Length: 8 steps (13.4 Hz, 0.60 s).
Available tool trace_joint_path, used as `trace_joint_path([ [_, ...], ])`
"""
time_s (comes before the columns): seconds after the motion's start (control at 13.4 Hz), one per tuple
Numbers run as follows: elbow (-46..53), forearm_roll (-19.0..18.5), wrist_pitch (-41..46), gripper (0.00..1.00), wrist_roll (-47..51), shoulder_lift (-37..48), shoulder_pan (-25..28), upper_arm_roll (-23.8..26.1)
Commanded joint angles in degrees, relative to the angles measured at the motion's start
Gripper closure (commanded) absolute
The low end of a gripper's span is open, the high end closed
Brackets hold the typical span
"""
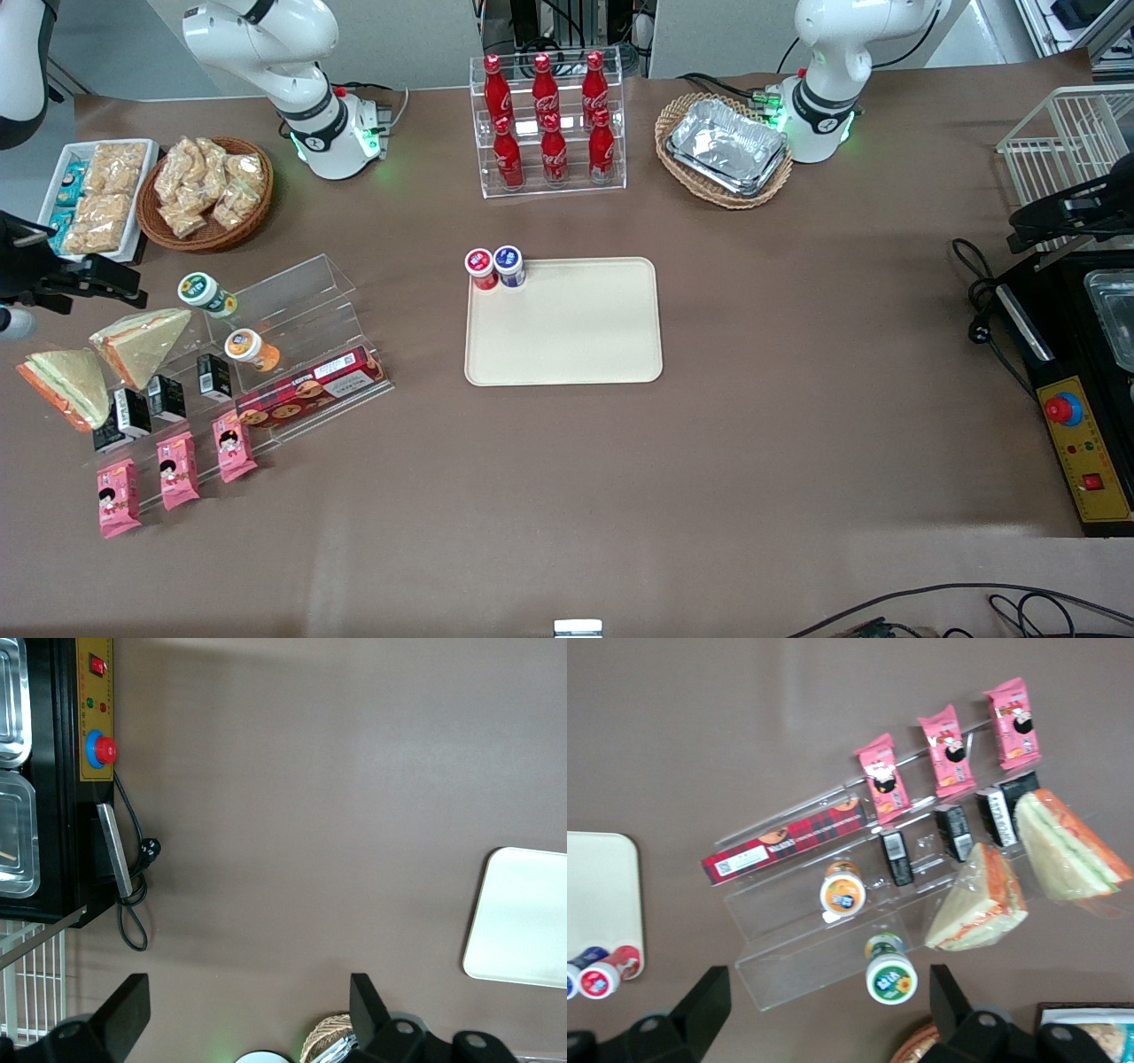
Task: Place sandwich on tray
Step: 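Move the right gripper toward the wrapped sandwiches in the acrylic rack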
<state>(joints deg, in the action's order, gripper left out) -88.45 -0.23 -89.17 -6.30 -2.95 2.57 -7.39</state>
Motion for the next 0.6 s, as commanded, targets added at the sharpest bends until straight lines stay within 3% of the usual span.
trace_joint_path([
  [0.0, 0.3, -0.9, -0.1, 0.0, -10.4, 0.0, -0.5, -3.8],
  [0.22, 0.3, 0.4, -2.3, 0.0, -18.6, -1.1, -0.6, -8.0],
  [0.52, 0.2, 0.7, -6.7, 0.0, -27.5, -4.0, -1.9, -10.1],
])
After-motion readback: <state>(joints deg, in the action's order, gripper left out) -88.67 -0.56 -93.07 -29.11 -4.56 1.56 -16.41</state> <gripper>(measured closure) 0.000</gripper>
